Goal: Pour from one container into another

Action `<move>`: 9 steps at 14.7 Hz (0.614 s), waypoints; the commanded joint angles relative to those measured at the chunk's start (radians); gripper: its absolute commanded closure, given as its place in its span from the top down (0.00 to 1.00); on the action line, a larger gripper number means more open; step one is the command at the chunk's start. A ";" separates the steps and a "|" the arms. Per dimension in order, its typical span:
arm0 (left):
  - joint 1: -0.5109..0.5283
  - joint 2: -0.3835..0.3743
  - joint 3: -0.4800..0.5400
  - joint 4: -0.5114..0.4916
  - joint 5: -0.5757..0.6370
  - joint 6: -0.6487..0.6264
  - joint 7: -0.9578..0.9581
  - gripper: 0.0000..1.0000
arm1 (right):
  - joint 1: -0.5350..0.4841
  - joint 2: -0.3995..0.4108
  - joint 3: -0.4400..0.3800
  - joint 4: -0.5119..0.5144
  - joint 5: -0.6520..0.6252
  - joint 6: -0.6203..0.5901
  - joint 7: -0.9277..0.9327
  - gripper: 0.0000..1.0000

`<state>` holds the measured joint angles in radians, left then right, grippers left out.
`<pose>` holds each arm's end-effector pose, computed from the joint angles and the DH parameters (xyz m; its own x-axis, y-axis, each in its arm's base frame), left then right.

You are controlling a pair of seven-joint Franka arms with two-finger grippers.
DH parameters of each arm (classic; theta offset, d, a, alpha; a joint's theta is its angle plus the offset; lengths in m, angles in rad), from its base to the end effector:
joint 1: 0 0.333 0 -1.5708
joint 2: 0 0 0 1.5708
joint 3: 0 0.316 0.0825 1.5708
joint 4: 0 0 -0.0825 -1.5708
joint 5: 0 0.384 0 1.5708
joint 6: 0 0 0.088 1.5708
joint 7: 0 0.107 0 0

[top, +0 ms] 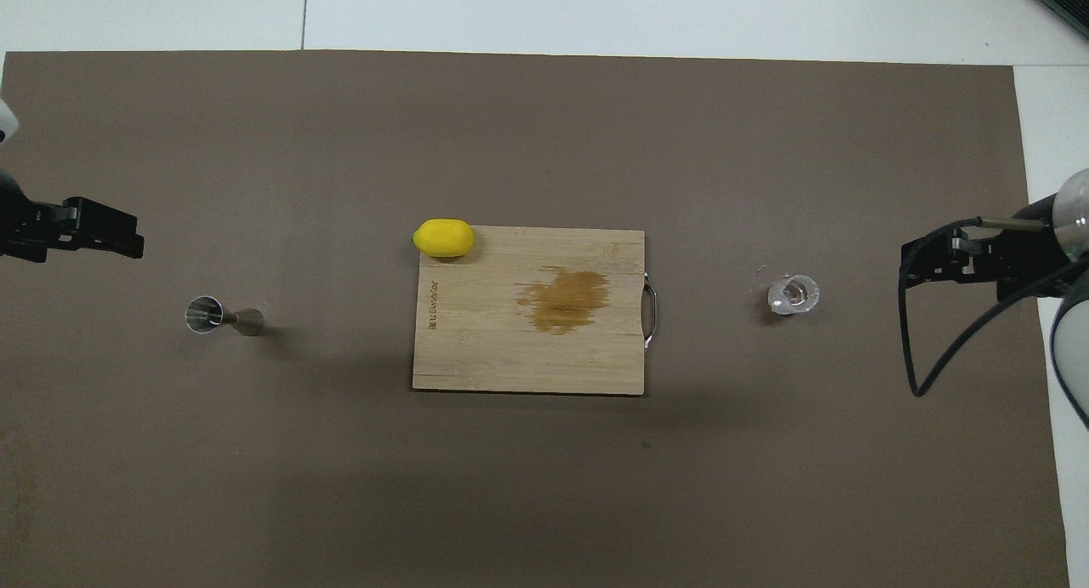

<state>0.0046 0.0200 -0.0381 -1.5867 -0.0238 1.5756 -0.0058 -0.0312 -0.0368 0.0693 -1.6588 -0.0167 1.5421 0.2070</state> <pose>0.5598 -0.0211 0.6063 0.9991 -0.0276 -0.0312 -0.0268 -0.9993 0.0244 0.5374 0.0193 0.6008 0.9828 -0.1689 -0.0742 -0.1667 -0.9854 0.0352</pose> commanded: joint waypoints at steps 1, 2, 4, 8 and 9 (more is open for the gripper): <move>-0.012 -0.020 0.009 -0.013 0.021 -0.009 -0.014 1.00 | -0.004 -0.008 0.004 -0.006 -0.002 0.000 -0.015 1.00; -0.012 -0.020 0.009 -0.015 0.021 -0.009 -0.014 1.00 | -0.006 -0.006 0.004 -0.004 -0.002 0.000 -0.014 1.00; -0.012 -0.020 0.009 -0.015 0.021 -0.009 -0.014 1.00 | -0.009 -0.006 0.004 -0.004 -0.002 0.001 -0.015 1.00; -0.012 -0.020 0.009 -0.013 0.021 -0.009 -0.014 1.00 | -0.004 -0.006 0.009 0.007 0.007 0.004 -0.021 1.00; -0.012 -0.020 0.009 -0.015 0.021 -0.009 -0.014 1.00 | -0.004 -0.008 0.007 0.013 0.030 0.007 -0.021 1.00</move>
<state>0.0046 0.0200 -0.0381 -1.5867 -0.0238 1.5756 -0.0058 -0.0288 -0.0372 0.0718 -1.6557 -0.0120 1.5441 0.2070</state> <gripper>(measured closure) 0.000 0.000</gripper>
